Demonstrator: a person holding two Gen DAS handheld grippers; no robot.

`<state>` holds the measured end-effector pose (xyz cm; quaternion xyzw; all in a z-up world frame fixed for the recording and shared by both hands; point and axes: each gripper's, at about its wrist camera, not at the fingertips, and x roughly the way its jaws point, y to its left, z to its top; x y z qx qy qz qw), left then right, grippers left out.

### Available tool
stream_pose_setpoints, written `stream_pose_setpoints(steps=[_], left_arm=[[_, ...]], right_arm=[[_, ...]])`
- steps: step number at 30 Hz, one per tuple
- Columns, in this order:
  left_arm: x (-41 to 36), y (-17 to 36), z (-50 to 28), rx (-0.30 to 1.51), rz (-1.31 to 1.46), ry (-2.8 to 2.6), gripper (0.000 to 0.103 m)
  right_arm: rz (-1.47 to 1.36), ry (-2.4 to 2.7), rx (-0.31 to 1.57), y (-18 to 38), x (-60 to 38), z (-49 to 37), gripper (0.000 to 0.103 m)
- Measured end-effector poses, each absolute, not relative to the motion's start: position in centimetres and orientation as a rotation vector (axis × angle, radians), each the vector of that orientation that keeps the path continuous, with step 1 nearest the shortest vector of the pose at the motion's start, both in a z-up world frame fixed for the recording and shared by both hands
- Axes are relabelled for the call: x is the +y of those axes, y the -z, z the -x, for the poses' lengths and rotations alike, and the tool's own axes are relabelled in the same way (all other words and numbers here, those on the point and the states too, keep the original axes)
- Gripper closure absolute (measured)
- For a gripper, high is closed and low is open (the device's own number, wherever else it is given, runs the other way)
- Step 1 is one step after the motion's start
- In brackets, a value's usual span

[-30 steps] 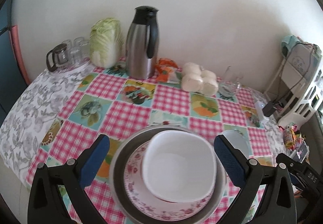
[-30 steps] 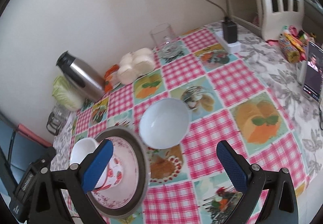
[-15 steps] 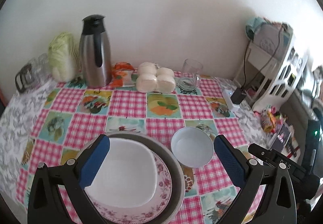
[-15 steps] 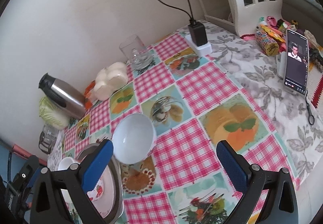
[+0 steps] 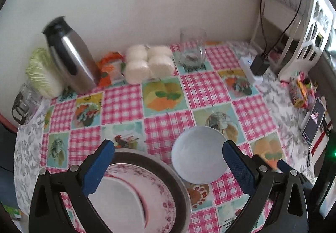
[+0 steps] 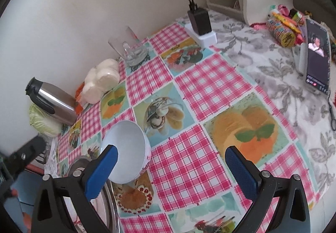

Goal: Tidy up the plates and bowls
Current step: 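Move the right tool to the rim of the pale blue round bowl, then close the right tool on the pale blue bowl rim and lift it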

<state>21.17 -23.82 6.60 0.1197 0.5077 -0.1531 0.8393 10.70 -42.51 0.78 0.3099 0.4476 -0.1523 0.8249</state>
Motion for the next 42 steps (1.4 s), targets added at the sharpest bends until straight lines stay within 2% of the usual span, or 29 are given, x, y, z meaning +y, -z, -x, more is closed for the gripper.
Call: stream_pose_setpoints(steps=[6, 8, 9, 13, 15, 24, 30, 34, 36, 39, 42], left_arm=[[-26.5, -2.3, -23.4, 1.219, -0.328, 0.281, 0.002], [-27.0, -1.2, -24.0, 1.246, -0.331, 0.271, 0.009], [-27.1, -0.7, -24.3, 1.260, -0.329, 0.269, 0.016], [-27.3, 1.3, -25.4, 1.313, -0.321, 0.237, 0.023], [-27.3, 2.2, -25.8, 1.330, -0.315, 0.225, 0.029], [-26.8, 5.6, -27.0, 1.399, -0.298, 0.204, 0.030], [-26.5, 6.8, -27.3, 1.427, -0.285, 0.202, 0.035], [-26.6, 7.5, -27.4, 1.432, -0.302, 0.197, 0.045], [-26.6, 7.6, -27.5, 1.433, -0.290, 0.201, 0.046], [-26.5, 7.5, -27.5, 1.427, -0.286, 0.217, 0.056], [-26.5, 7.4, -27.4, 1.431, -0.268, 0.238, 0.062]], right_arm=[[-0.667, 0.295, 0.998, 1.5, -41.6, -12.0, 0.003], [-0.670, 0.286, 1.008, 2.2, -41.4, -12.4, 0.005], [-0.667, 0.283, 1.013, 2.4, -41.2, -12.6, 0.006], [-0.662, 0.271, 1.041, 3.4, -40.7, -13.4, 0.007], [-0.657, 0.269, 1.057, 3.9, -40.5, -13.8, 0.012], [-0.653, 0.248, 1.110, 6.1, -39.9, -15.0, 0.014], [-0.645, 0.242, 1.133, 7.0, -39.3, -15.7, 0.016], [-0.636, 0.231, 1.125, 7.1, -39.0, -16.0, 0.020], [-0.628, 0.233, 1.124, 7.1, -38.9, -16.2, 0.028], [-0.633, 0.228, 1.124, 7.2, -38.8, -16.4, 0.033], [-0.636, 0.220, 1.122, 7.3, -38.7, -16.5, 0.034]])
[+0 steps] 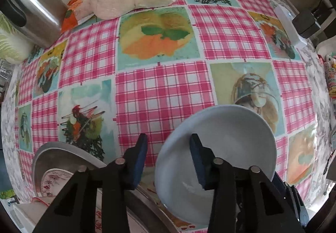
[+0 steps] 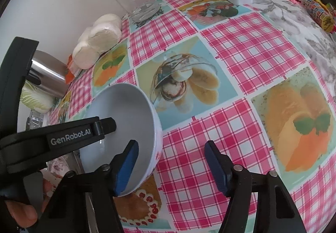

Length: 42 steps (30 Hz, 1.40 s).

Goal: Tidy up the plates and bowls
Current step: 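Close the right tool on the pale blue bowl rim and lift it, then carry the pale blue bowl over the basin and lower it into the white square bowl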

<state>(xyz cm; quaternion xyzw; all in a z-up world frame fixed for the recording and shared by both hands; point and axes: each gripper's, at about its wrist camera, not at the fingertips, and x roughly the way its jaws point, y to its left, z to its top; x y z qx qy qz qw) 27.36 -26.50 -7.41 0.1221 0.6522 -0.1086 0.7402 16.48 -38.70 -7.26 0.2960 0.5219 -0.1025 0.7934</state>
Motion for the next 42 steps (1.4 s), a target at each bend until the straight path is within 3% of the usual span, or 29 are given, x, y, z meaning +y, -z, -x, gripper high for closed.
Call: stream_pose_setpoints(steps=[4, 9, 23, 29, 34, 42], left_arm=[[-27.0, 7.3, -26.8, 1.424, -0.265, 0.260, 0.066], [-27.1, 7.2, -26.6, 1.406, -0.275, 0.273, 0.068], [-28.4, 7.2, -24.8, 1.418, -0.217, 0.357, 0.069], [-29.1, 6.9, -24.2, 1.392, -0.200, 0.363, 0.070], [-28.9, 6.3, -23.9, 1.348, -0.179, 0.387, 0.078], [-28.4, 6.0, -23.3, 1.329, -0.144, 0.410, 0.083]], right_arm=[[-0.644, 0.215, 1.118, 7.3, -38.7, -16.5, 0.035], [-0.655, 0.201, 1.124, 7.4, -38.8, -16.4, 0.051], [-0.711, 0.208, 1.113, 7.6, -40.1, -15.3, 0.076], [-0.713, 0.209, 1.111, 7.5, -40.5, -15.1, 0.079], [-0.694, 0.217, 1.110, 7.1, -40.3, -15.0, 0.088], [-0.714, 0.229, 1.117, 6.8, -40.7, -14.5, 0.087]])
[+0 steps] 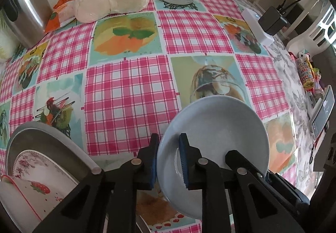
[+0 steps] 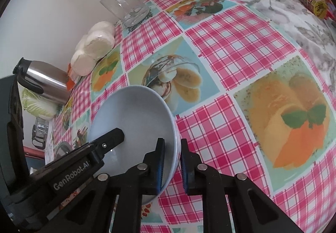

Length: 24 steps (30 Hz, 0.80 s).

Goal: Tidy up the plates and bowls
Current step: 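Carry the pale blue bowl over the basin and lower it into the white square bowl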

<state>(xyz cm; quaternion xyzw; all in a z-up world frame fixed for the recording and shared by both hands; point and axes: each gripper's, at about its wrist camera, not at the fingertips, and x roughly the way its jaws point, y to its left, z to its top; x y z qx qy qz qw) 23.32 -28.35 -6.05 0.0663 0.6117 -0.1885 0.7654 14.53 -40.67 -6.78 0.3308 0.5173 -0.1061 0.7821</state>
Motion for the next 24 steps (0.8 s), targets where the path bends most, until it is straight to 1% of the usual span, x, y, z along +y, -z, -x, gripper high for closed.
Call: stream_pose_setpoints(steps=[7, 10, 15, 24], left_arm=[[-28.0, 3.4, -22.8, 1.266, -0.125, 0.433, 0.083], [-27.2, 1.8, -22.5, 1.248, -0.104, 0.431, 0.083], [-25.9, -1.4, -21.6, 1.168, -0.086, 0.429, 0.083], [-20.9, -6.1, -19.3, 1.052, -0.002, 0.430, 0.083]], right_arm=[[-0.684, 0.234, 1.091, 4.7, -40.5, -14.2, 0.087], [-0.670, 0.231, 1.060, 3.1, -40.4, -14.0, 0.087], [-0.642, 0.199, 1.000, -0.2, -39.4, -13.7, 0.087], [-0.581, 0.129, 0.941, -4.6, -35.4, -13.6, 0.087]])
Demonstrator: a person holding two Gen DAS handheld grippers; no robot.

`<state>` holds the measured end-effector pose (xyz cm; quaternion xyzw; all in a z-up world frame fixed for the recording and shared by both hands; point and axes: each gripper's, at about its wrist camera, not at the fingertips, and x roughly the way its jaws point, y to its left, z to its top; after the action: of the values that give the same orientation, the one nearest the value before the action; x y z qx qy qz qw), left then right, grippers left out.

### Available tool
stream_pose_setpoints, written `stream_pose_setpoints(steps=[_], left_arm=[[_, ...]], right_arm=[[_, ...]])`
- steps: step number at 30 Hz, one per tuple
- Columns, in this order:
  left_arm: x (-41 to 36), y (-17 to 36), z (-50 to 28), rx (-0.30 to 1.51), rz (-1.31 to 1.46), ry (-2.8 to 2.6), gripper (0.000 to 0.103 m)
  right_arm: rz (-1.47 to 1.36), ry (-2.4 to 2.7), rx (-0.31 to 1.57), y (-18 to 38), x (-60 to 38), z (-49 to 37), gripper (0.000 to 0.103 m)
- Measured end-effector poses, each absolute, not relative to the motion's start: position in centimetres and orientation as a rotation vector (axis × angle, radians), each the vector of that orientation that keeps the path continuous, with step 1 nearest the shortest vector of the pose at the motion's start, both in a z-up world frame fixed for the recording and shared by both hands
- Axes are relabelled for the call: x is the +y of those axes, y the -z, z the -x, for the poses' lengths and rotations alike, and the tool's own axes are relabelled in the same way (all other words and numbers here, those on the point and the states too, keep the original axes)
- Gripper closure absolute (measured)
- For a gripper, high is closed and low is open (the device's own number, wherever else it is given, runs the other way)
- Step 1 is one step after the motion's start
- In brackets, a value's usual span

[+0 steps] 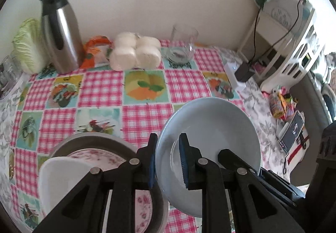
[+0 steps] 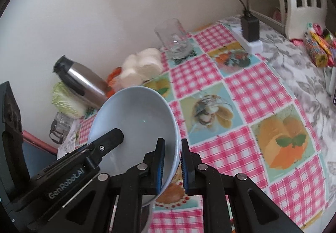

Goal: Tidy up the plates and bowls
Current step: 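Carry the pale blue bowl over the basin and lower it into the white square bowl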

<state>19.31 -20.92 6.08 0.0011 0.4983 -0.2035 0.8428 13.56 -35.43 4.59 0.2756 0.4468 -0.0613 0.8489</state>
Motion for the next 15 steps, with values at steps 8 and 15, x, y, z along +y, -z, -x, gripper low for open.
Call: stream_pose_setpoints(steps=[8, 15], left_arm=[[-16.3, -8.0, -17.5, 0.973, 0.067, 0.398, 0.083], [-10.4, -9.1, -15.7, 0.923, 0.180, 0.357, 0.083]], right_arm=[[-0.511, 0.070, 0.914, -7.2, -31.5, -13.4, 0.087], [-0.445, -0.018, 0.906, -8.9, -27.1, -13.5, 0.087]])
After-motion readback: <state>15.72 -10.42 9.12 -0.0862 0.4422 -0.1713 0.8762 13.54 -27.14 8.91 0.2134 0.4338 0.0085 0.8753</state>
